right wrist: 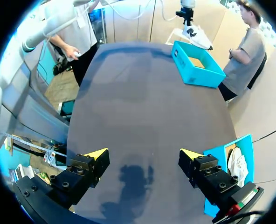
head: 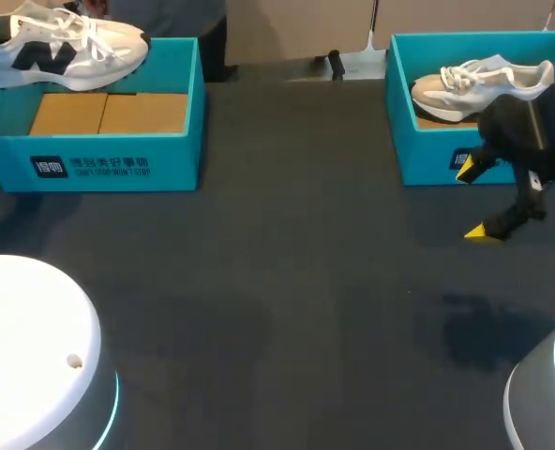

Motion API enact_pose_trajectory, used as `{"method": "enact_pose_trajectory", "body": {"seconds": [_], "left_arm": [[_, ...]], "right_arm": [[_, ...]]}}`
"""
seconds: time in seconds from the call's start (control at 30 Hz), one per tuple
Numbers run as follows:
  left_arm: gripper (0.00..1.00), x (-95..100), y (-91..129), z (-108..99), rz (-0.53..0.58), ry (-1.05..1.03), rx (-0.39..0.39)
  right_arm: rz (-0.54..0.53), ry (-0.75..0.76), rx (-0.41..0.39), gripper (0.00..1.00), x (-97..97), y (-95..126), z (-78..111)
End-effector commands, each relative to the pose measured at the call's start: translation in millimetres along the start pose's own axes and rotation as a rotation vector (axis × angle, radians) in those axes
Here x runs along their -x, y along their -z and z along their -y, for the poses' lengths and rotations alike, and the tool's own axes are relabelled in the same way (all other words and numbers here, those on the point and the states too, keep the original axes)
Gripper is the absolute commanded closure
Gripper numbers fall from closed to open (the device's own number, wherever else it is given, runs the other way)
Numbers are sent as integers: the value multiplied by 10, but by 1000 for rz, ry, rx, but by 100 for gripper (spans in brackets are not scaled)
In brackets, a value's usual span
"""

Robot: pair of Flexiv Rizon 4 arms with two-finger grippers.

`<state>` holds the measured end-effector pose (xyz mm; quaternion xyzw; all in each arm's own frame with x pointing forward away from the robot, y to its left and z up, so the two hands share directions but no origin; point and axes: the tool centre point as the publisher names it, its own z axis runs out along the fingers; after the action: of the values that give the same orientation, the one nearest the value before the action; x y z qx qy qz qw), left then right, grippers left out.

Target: Take the shoe out of the shoebox, open the shoe tongue, remove and reinsert the insole, then place the shoe into the shoebox

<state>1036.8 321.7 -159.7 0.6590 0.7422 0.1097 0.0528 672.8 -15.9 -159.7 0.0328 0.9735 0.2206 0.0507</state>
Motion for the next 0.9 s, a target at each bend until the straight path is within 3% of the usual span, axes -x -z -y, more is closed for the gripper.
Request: {"method": "enact_pose_trajectory", "body": {"seconds": [0.03, 0.6, 0.9], "left_arm": [[100, -4, 11, -3, 2, 0, 1], [100, 59, -462, -174, 67, -4, -68], [100, 107, -624, -134, 77, -26, -73]], "right_arm": [[-3, -1, -4, 0, 19, -13, -12], [-3, -1, -4, 0, 19, -13, -12], [-3, -1, -4, 0, 19, -13, -12]]}}
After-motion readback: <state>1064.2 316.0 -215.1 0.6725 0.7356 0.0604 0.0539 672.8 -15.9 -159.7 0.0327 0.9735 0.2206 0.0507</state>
